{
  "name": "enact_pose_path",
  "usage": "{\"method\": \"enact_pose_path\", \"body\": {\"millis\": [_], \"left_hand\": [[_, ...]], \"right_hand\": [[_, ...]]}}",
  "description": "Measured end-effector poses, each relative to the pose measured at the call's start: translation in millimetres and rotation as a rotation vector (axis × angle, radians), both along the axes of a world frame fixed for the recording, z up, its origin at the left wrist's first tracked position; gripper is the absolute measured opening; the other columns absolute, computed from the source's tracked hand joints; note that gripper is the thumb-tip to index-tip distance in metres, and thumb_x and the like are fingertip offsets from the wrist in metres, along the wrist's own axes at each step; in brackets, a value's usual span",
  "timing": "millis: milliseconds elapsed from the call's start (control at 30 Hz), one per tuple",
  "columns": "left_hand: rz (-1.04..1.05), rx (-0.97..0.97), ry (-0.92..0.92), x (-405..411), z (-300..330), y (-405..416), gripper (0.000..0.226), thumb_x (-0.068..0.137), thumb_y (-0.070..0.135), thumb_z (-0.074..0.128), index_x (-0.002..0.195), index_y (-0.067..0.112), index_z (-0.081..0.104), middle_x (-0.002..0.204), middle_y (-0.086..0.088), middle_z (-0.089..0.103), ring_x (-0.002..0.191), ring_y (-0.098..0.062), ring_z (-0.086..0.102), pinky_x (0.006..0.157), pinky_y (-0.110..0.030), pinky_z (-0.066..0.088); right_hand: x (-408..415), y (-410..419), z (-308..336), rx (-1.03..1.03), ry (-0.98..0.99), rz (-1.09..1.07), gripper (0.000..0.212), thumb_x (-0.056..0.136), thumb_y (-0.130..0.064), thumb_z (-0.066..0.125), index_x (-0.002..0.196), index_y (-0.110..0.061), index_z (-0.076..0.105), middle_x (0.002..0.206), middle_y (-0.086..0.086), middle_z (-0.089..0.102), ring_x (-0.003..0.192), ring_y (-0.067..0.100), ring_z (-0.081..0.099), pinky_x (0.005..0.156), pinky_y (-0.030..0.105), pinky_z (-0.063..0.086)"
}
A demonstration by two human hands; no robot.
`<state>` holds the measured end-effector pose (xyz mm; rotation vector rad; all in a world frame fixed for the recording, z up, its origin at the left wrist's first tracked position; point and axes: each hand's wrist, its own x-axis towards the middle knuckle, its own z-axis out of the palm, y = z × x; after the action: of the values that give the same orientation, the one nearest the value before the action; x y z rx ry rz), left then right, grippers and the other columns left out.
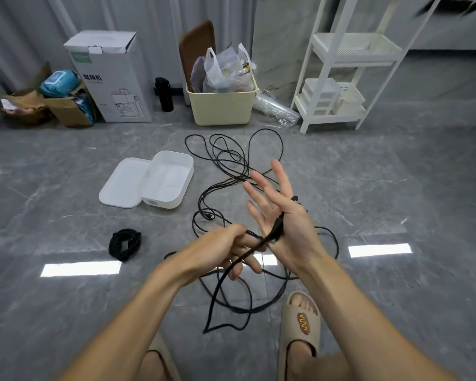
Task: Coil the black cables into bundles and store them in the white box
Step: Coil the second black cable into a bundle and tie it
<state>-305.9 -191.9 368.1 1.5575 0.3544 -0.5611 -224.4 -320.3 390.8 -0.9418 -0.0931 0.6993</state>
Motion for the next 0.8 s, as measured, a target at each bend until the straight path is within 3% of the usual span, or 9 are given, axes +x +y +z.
{"method": "enact_pose_path", "body": {"millis": [133, 233, 333, 433, 467, 533, 600, 667, 800], "left_hand": [[-0.014, 0.146, -0.028, -1, 5, -2, 0.061, 0.090, 0.044, 0.024, 0.092, 0.015, 0.078, 0.077, -0.008, 0.076, 0.050, -0.011, 0.046, 0.054, -0.023, 0.043], [-0.004, 0.364, -0.100, -2, 11, 3, 0.063, 0.092, 0.044, 0.023, 0.071, 0.023, 0.078, 0.053, 0.001, 0.062, 0.048, -0.010, 0.039, 0.056, -0.028, 0.038], [0.016, 0.533, -0.224, -1, 16, 5, 0.061, 0.090, 0.041, 0.024, 0.058, 0.027, 0.074, 0.044, 0.006, 0.047, 0.044, -0.007, 0.036, 0.058, -0.030, 0.033], [0.026, 0.714, -0.352, 0, 21, 1, 0.058, 0.084, 0.038, 0.026, 0.045, 0.022, 0.065, 0.044, 0.014, 0.053, 0.052, -0.001, 0.050, 0.056, -0.021, 0.030], [0.067, 0.730, -0.391, 1, 22, 1, 0.055, 0.083, 0.037, 0.028, 0.043, 0.019, 0.062, 0.042, 0.012, 0.053, 0.051, -0.003, 0.050, 0.054, -0.020, 0.030], [0.181, 0.703, -0.455, 2, 23, 7, 0.052, 0.080, 0.036, 0.033, 0.045, 0.008, 0.060, 0.044, -0.003, 0.054, 0.047, -0.014, 0.046, 0.052, -0.031, 0.036], [0.251, 0.664, -0.494, 4, 25, 13, 0.055, 0.080, 0.036, 0.035, 0.054, -0.005, 0.059, 0.054, -0.019, 0.056, 0.051, -0.026, 0.044, 0.056, -0.044, 0.039], [0.256, 0.604, -0.505, 4, 27, 14, 0.055, 0.079, 0.036, 0.036, 0.058, -0.011, 0.054, 0.058, -0.027, 0.052, 0.051, -0.027, 0.038, 0.054, -0.044, 0.035], [0.238, 0.399, -0.512, 3, 33, 10, 0.043, 0.080, 0.031, 0.039, 0.045, 0.013, 0.056, 0.052, -0.013, 0.050, 0.054, -0.015, 0.042, 0.058, -0.033, 0.036]], "right_hand": [[0, 1, -5, -0.311, -0.256, 0.000, 0.042, 0.104, -0.019, 0.047, 0.133, -0.051, 0.047, 0.131, -0.014, 0.062, 0.127, 0.004, 0.055, 0.114, 0.038, 0.033], [4, -3, -10, -0.534, -0.409, 0.057, 0.042, 0.105, -0.021, 0.046, 0.137, -0.049, 0.046, 0.126, -0.016, 0.062, 0.125, -0.001, 0.052, 0.109, 0.033, 0.034], [3, -4, -14, -0.607, -0.383, 0.224, 0.036, 0.105, -0.024, 0.044, 0.129, -0.050, 0.053, 0.120, -0.013, 0.066, 0.120, 0.006, 0.057, 0.098, 0.031, 0.038], [-4, -3, -14, -0.672, -0.356, 0.469, 0.028, 0.103, -0.030, 0.043, 0.119, -0.043, 0.063, 0.098, -0.009, 0.075, 0.102, 0.005, 0.068, 0.085, 0.031, 0.045], [-6, -3, -14, -0.689, -0.345, 0.547, 0.027, 0.102, -0.031, 0.043, 0.114, -0.034, 0.066, 0.089, -0.007, 0.075, 0.096, 0.006, 0.070, 0.080, 0.029, 0.048], [-8, -5, -15, -0.721, -0.302, 0.696, 0.035, 0.103, -0.041, 0.040, 0.117, -0.021, 0.065, 0.096, -0.004, 0.075, 0.095, 0.013, 0.072, 0.081, 0.031, 0.054], [-11, -9, -17, -0.694, -0.194, 0.837, 0.053, 0.098, -0.065, 0.038, 0.124, -0.027, 0.063, 0.109, 0.002, 0.074, 0.099, 0.021, 0.073, 0.090, 0.039, 0.054], [-13, -10, -18, -0.595, -0.079, 0.945, 0.070, 0.089, -0.081, 0.038, 0.126, -0.027, 0.063, 0.109, 0.010, 0.074, 0.103, 0.031, 0.072, 0.093, 0.046, 0.053], [-14, -8, -16, -0.434, 0.120, 1.084, 0.093, 0.078, -0.091, 0.037, 0.126, -0.017, 0.065, 0.108, 0.024, 0.069, 0.107, 0.044, 0.067, 0.095, 0.051, 0.054]]}}
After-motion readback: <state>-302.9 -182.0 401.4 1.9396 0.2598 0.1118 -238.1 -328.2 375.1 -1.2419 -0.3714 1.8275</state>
